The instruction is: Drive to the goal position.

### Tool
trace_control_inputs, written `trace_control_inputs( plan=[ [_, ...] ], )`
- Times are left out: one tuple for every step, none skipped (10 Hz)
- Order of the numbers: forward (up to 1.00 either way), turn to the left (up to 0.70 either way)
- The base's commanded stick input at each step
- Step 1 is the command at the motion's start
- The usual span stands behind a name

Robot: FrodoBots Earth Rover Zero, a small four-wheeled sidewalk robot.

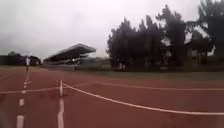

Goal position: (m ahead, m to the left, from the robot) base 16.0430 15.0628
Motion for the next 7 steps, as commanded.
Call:
trace_control_inputs(
  plan=[
    [0.70, 0.00],
    [0.70, 0.00],
    [0.70, 0.00],
    [0.70, 0.00],
    [0.70, 0.00],
    [0.70, 0.00],
    [0.70, 0.00]
  ],
)
